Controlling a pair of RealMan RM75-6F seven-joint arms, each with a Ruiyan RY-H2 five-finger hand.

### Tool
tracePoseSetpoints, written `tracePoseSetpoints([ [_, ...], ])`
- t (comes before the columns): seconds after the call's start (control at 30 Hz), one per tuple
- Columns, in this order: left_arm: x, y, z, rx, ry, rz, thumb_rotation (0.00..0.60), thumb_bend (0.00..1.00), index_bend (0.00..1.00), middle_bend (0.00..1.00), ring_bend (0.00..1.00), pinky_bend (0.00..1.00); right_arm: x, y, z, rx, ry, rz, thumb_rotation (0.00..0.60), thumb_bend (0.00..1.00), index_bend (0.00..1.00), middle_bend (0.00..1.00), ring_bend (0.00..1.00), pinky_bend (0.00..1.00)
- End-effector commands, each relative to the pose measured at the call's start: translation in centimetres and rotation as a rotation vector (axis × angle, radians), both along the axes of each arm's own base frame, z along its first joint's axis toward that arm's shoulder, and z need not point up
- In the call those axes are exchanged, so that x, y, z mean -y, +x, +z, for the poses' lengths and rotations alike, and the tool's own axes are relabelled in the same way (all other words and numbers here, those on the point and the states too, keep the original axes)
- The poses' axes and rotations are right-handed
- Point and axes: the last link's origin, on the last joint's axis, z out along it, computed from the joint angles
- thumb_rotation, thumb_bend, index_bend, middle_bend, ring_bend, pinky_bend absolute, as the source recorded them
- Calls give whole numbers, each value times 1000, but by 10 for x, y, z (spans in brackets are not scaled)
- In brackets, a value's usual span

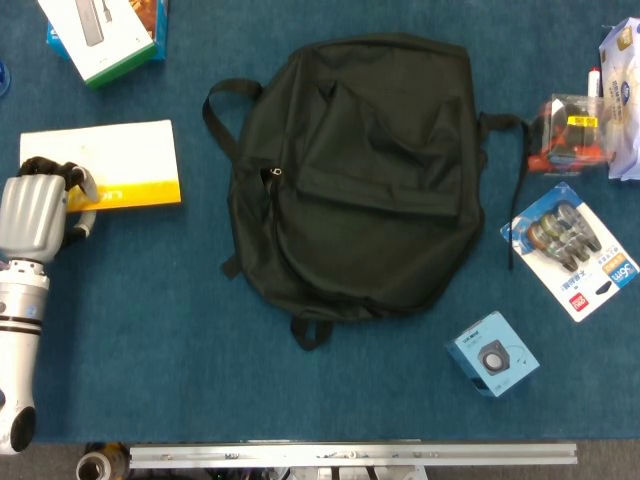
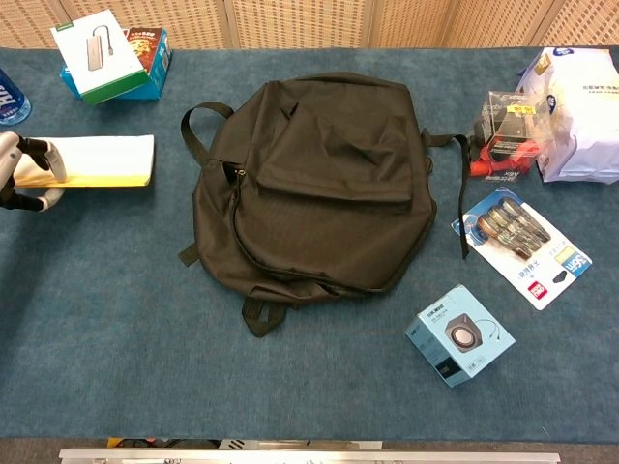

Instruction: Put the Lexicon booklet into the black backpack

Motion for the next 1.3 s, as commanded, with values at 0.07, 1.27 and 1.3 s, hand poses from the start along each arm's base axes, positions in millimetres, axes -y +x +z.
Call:
tracePoseSetpoints([
  [0.07, 0, 1, 0, 12, 22, -26, 600, 325, 627, 528, 426, 297, 0, 0, 0, 1, -1, 1, 600, 230, 294, 383, 283, 348],
  [1.27, 3, 9, 27, 174, 137, -240, 600, 325, 645, 615, 489, 414, 15, 35, -21, 5, 97, 112, 600, 229, 294, 383, 283, 348],
  [1.3, 4, 10, 28, 182, 139, -249, 600, 325, 645, 615, 489, 413, 18, 41, -24, 11, 118, 131, 600, 229, 294, 383, 283, 348],
])
